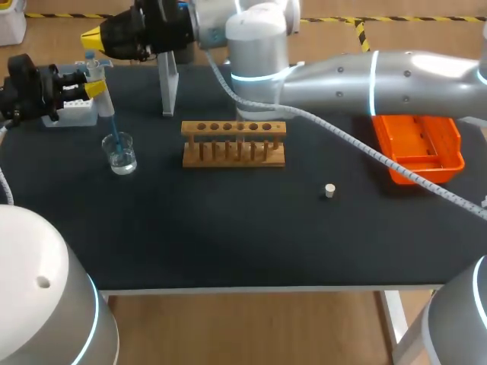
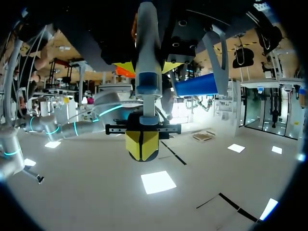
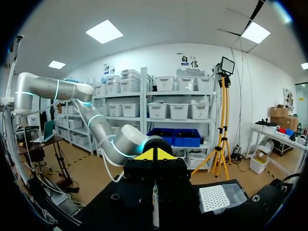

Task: Invert the test tube, pick up the pipette, mount the tip to pipette, aspirate from beaker and dispense into the tube, eject the tip, return the pipette, and cap with the stopper.

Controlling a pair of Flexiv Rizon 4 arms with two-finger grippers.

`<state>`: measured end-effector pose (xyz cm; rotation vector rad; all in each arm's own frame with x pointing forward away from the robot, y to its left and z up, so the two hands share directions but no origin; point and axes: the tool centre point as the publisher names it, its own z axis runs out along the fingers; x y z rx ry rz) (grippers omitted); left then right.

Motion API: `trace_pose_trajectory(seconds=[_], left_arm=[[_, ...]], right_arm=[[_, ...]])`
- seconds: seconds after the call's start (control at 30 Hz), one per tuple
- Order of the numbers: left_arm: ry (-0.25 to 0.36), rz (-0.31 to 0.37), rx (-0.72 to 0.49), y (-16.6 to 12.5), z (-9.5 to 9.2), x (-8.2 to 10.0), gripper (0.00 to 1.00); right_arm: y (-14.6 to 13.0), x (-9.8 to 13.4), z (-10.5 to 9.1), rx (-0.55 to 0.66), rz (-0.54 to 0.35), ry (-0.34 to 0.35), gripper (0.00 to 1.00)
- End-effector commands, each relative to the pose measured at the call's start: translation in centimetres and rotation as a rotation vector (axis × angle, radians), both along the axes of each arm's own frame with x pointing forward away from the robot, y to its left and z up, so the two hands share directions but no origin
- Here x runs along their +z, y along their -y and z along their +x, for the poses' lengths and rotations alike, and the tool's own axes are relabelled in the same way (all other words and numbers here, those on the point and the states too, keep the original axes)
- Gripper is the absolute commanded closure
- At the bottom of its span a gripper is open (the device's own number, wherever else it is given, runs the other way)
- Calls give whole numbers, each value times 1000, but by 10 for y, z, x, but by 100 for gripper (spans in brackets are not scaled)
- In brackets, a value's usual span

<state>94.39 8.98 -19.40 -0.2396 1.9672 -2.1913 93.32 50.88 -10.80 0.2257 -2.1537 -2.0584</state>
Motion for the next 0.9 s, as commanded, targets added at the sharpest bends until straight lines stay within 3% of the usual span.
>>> trace_pose_trajectory(seconds=[0.03, 0.9], left_arm=[[2, -1, -6, -2, 1, -1, 100], [2, -1, -6, -2, 1, -1, 100]], right_arm=[[-6, -5, 0, -11, 5, -2, 100], [-15, -20, 6, -45, -12, -22, 100]])
